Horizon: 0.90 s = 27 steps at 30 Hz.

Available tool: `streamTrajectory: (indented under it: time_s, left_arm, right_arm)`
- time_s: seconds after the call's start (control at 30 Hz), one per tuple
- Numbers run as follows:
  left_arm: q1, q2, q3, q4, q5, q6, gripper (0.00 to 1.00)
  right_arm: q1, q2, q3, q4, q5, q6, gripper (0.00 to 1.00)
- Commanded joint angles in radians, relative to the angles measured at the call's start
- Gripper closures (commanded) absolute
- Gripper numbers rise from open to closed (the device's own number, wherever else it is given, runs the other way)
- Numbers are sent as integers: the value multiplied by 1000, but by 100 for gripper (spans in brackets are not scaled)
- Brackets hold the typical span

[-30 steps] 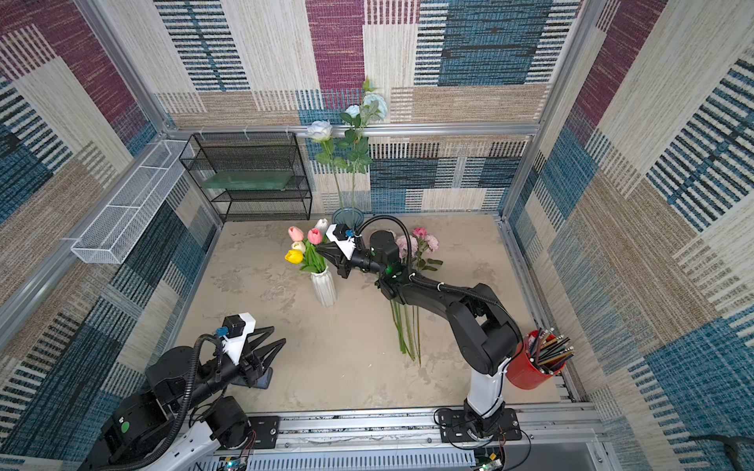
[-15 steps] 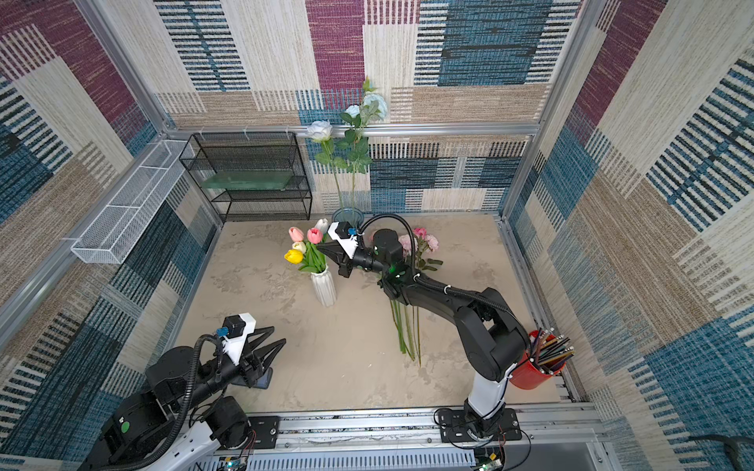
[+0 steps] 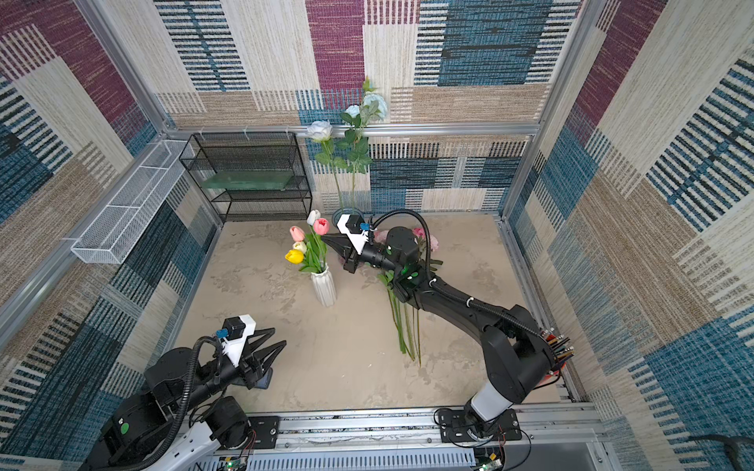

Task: Pick out pink flowers from the vase
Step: Pick up the flower from the vase.

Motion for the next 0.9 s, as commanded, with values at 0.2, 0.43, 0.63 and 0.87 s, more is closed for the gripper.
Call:
streamTrajectory:
  time_s: [0.2, 0.43, 0.63, 0.87]
  left_arm:
    - [0, 8, -1, 14, 15, 15, 53]
    - [0, 20, 0, 13, 17, 15, 53]
    - [1, 51, 4, 28, -2, 23, 47]
    - [0, 196, 46, 79, 25, 60, 46]
  right_arm:
    - [6, -87, 14, -33, 32, 11, 100]
    - [10, -131, 9, -52, 36, 17, 100]
    - [11, -193, 55, -154, 148, 85, 100]
    - [8, -293, 70, -239, 240, 152, 100]
